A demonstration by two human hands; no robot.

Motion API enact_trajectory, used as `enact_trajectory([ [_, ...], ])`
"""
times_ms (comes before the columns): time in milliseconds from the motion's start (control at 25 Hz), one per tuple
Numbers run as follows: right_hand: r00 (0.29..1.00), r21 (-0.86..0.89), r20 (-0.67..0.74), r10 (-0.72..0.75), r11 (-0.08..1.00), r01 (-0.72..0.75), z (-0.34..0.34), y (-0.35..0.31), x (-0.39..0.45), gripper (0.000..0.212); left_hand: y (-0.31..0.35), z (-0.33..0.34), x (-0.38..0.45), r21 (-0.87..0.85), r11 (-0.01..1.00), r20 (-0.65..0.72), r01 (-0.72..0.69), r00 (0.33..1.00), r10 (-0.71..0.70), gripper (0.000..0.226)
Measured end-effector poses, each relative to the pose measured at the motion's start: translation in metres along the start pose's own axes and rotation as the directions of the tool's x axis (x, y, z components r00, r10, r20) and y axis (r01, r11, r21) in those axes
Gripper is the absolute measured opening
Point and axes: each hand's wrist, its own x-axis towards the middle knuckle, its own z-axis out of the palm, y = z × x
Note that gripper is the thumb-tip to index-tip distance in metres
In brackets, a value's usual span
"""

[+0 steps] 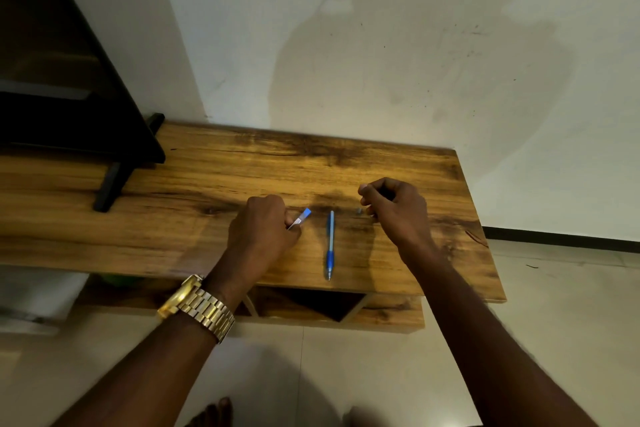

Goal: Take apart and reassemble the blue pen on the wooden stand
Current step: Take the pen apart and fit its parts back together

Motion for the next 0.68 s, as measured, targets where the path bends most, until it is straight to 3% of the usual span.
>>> enact_trajectory([
  [160, 0.995, -0.068, 0.075, -0.067, 0.995, 0.073, 0.017, -0.008, -0.021, 0.012, -0.013, -0.007, -0.011, -0.227, 0.973, 0.058, 0.034, 0.998, -0.021, 0.017],
  [240, 0.992, -0.079, 0.087, -0.091, 0.992, 0.098, 0.023, -0.008, -0.025, 0.011, -0.010, -0.016, -0.013, -0.455, 0.889, 0.062, 0.057, 0.998, -0.033, 0.017],
  [320, 0.990, 0.025, 0.128, -0.066, 0.998, 0.063, 0.028, -0.006, -0.027, 0.019, -0.001, -0.023, -0.015, -0.631, 0.773, 0.067, 0.060, 0.998, -0.023, 0.020],
  [480, 0.980, 0.254, 0.195, -0.031, 0.967, -0.020, 0.036, -0.008, -0.024, 0.021, 0.014, -0.028, -0.018, -0.608, 0.791, 0.053, -0.068, 0.991, 0.126, 0.015],
  [680, 0.953, 0.415, 0.301, 0.044, 0.893, -0.173, 0.031, -0.007, -0.017, 0.014, 0.012, -0.031, -0.017, -0.614, 0.787, 0.070, -0.060, 0.989, 0.131, 0.015],
])
